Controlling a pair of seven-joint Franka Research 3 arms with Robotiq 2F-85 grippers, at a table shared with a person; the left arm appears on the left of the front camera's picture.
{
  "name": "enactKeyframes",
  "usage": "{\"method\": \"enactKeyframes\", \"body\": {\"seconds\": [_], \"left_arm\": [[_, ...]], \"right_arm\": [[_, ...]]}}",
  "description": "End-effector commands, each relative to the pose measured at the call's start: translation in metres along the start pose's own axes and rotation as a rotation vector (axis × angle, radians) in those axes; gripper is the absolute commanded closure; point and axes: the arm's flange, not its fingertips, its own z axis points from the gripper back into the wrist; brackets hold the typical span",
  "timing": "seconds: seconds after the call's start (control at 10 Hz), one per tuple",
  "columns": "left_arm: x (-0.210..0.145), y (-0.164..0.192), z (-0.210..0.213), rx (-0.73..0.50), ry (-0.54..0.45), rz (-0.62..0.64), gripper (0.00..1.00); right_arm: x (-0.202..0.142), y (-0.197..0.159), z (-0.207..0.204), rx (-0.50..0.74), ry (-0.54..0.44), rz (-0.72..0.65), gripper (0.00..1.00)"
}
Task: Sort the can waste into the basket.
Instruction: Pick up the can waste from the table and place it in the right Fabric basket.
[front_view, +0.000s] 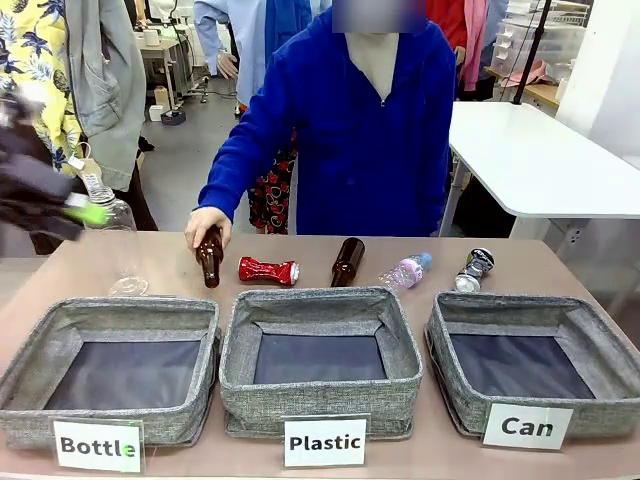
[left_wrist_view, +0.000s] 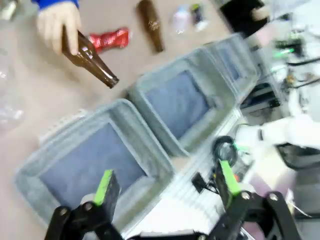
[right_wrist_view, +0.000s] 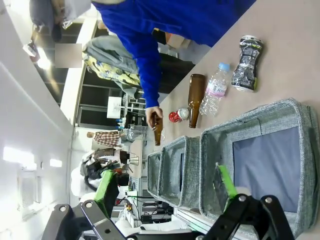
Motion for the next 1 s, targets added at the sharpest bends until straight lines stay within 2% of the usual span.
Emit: {"method": "enactKeyframes", "body": {"seconds": [0.0,0.1,0.2,0.3,0.4,0.6,0.7,0.9], "left_arm": [[-0.08,0.022,0.083,-0.074,-0.135,0.034,0.0],[-0.105,0.045,0.109,-0.112,-0.16,0.099,0.0],[-0.126,0.068,0.128,-0.113,-0.234,0.204,0.0],[-0.133,0.074,0.131,-0.201,-0.193,0.161,0.0],[-0.121,0.07,0.128,-0.147,-0.181,0.165,0.0],[-0.099,0.084,0.156,-0.181,-0.162,0.166,0.0],[-0.101,0.098,0.173,-0.25,-0.112,0.155,0.0],[-0.141,0.14,0.232,-0.376,-0.254,0.239,0.0]], "right_arm": [[0.003,0.002,-0.001,0.025,-0.017,0.009,0.0],[0.003,0.002,-0.001,0.025,-0.017,0.009,0.0],[0.003,0.002,-0.001,0.025,-0.017,0.009,0.0],[0.003,0.002,-0.001,0.025,-0.017,0.009,0.0],[0.003,0.002,-0.001,0.025,-0.017,0.009,0.0],[0.003,0.002,-0.001,0.025,-0.017,0.009,0.0],[0.003,0.002,-0.001,0.025,-0.017,0.009,0.0],[0.003,0.002,-0.001,0.025,-0.017,0.009,0.0]]}}
